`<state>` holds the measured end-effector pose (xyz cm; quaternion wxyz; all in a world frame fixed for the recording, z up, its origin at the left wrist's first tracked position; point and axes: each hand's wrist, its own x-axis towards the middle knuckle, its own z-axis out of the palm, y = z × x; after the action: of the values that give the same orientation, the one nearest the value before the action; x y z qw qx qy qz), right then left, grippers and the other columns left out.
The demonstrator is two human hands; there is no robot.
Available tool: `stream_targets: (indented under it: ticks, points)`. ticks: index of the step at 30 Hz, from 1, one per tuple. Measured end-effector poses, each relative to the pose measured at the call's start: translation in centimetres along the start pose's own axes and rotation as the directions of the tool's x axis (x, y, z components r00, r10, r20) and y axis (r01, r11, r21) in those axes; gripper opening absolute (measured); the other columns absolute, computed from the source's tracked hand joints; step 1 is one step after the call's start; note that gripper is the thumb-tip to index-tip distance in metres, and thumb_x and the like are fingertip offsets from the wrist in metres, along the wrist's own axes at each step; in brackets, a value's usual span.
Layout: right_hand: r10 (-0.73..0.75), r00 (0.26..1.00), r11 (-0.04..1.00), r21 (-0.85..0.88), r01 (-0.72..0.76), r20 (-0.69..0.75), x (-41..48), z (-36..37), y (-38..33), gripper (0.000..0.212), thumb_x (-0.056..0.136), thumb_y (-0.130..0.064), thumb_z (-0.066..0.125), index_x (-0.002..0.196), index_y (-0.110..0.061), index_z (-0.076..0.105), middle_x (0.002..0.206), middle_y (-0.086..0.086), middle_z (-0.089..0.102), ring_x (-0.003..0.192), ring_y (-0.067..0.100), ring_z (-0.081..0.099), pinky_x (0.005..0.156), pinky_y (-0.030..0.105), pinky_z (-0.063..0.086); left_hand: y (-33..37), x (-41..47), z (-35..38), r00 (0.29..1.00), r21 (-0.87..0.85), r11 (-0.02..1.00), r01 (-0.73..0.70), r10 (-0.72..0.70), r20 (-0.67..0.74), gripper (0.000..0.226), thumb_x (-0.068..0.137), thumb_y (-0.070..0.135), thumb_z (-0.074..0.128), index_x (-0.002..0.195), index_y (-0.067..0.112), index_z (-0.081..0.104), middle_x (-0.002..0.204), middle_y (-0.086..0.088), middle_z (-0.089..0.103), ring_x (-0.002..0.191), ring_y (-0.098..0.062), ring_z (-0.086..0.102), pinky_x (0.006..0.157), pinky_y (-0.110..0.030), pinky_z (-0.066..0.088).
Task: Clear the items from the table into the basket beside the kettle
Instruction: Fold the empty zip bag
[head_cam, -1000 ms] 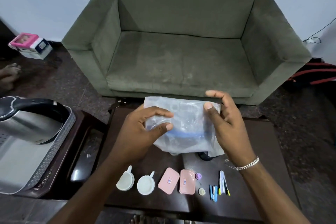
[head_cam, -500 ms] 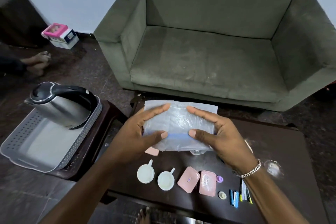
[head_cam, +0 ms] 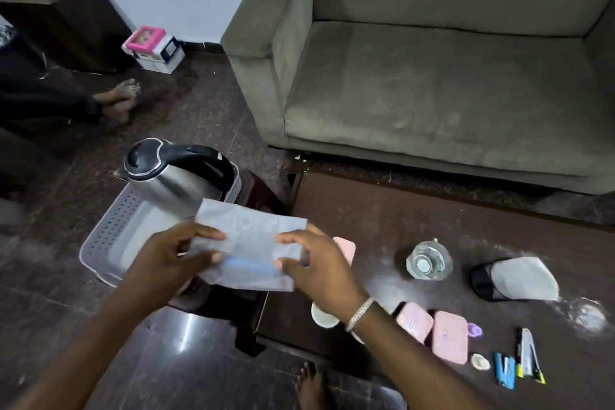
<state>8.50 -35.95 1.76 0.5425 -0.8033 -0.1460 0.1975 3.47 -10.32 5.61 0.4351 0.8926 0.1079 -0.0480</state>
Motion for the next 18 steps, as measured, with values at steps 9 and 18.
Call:
stream_targets:
  ticks: [9,18]
  points:
    - [-0.19,0.966,0.895,-0.373,0.244,0.177,7.5,15.8,-1.3,0.035,0.084,-0.015,0.064,0.119,-0.013,0.066,0.118,0.007,0.06,0.112,0.031,0.055,0.09,0.045,0.042,-13.6,2.7,-9.4,0.975,0.223,0.956,0.19,-0.158,-0.155,0.026,0.083,-0.005,0.079,0.092,0.02,0.077,0.1,-0.002,0.077,0.083,0.016,0.063,0.076,-0.002,0.042]
    - [-0.071,0.928,0.621,-0.712,0.328,0.366,11.6,24.7,-1.7,0.024,0.089,-0.016,0.057,0.104,-0.007,0.074,0.113,0.014,0.068,0.117,0.034,0.051,0.118,0.059,0.016,-21.9,7.0,-10.6,0.951,0.411,0.857,0.309,-0.267,-0.159,0.027,0.085,-0.007,0.074,0.102,0.013,0.077,0.109,-0.01,0.075,0.083,-0.015,0.064,0.071,-0.001,0.04]
